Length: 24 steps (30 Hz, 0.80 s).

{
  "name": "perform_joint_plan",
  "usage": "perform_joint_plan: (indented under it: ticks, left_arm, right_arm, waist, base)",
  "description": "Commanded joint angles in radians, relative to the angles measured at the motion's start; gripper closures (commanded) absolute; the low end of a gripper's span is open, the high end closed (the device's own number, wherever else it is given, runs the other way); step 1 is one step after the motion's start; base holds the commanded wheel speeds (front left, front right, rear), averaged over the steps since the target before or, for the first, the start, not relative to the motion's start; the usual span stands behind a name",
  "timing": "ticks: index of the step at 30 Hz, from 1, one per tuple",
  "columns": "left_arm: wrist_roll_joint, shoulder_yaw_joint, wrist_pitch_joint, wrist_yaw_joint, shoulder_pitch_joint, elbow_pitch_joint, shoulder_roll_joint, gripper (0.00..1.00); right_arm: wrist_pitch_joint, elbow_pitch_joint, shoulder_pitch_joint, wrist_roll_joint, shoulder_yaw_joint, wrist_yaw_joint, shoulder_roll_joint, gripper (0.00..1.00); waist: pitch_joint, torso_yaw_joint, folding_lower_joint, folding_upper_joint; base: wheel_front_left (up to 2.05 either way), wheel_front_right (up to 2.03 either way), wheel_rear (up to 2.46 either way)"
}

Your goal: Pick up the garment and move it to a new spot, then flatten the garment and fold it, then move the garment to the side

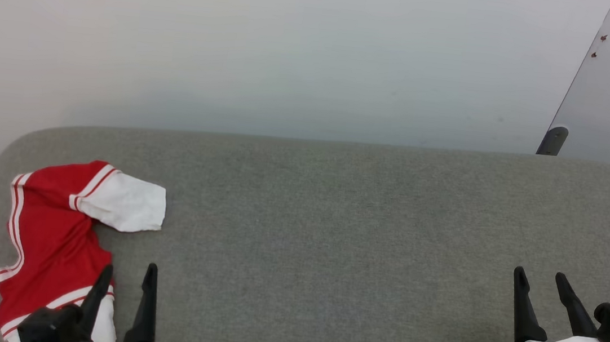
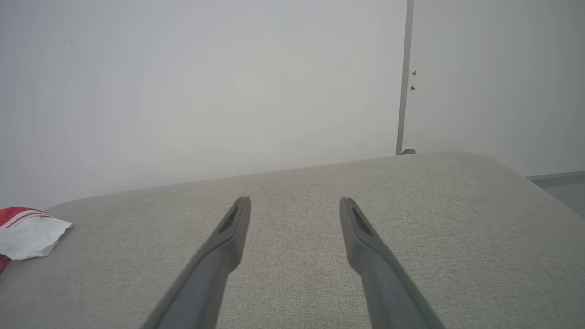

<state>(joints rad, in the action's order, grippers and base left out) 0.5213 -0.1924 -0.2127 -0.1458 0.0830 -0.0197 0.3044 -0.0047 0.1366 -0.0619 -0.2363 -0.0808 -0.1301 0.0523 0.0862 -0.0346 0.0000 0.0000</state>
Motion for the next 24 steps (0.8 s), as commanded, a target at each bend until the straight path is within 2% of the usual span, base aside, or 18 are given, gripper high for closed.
perform_joint_plan:
  ticks: [1,24]
  left_arm:
    - [-0.027,-0.004,-0.008,-0.006,0.005,0.01,0.009,0.0]
    - [-0.164,-0.02,-0.051,-0.015,0.042,0.048,0.023,0.0]
  right_arm:
    - [-0.007,-0.011,-0.006,0.025,-0.002,-0.001,-0.002,0.0]
    - [-0.018,-0.028,0.009,0.199,-0.001,-0.001,-0.003,0.0]
  waist:
    - [0.002,-0.001,0.0,0.0]
    - [0.032,-0.011,0.0,0.0]
  base:
    - [0.0,0.0,0.0]
    - [0.0,0.0,0.0]
